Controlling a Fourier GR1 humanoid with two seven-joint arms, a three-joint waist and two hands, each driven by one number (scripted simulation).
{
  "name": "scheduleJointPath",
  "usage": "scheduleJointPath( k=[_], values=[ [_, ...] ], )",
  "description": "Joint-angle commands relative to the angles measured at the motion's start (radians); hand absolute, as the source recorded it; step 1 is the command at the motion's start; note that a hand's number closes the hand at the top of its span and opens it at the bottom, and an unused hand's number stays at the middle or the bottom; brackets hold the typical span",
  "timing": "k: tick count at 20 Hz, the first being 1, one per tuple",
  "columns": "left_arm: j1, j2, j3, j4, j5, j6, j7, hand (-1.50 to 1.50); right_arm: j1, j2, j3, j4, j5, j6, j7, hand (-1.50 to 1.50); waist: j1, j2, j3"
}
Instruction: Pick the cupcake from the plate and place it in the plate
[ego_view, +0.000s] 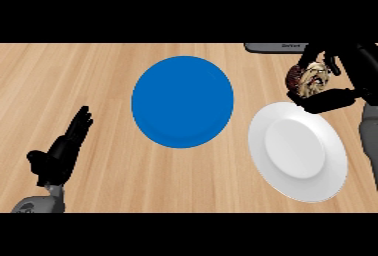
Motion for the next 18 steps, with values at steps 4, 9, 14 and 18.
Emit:
scheduleJointPath(
  k=[4, 9, 14, 18],
  values=[
    [0.000, -0.026, -0.005, -0.011, -0.024, 0.011, 0.011, 0.00, -0.160, 0.124, 0.111, 0.095, 0.058, 0.028, 0.100, 1.50, 0.007, 0.002, 0.000],
    [0.040, -0.025, -0.007, -0.010, -0.031, -0.015, -0.037, 0.00, -0.262, 0.275, 0.174, 0.251, 0.109, -0.039, 0.143, 1.50, 0.016, 0.004, 0.000],
    [-0.028, -0.075, -0.019, 0.005, -0.052, 0.030, 0.025, 0.00, -0.313, 0.354, 0.183, 0.400, 0.157, -0.131, 0.078, 1.50, 0.008, 0.005, 0.000],
    [-0.004, -0.066, -0.010, 0.007, -0.060, 0.014, -0.029, 0.00, -0.321, 0.416, 0.298, 0.500, 0.159, -0.277, 0.134, 1.50, 0.020, 0.005, 0.000]
  ],
)
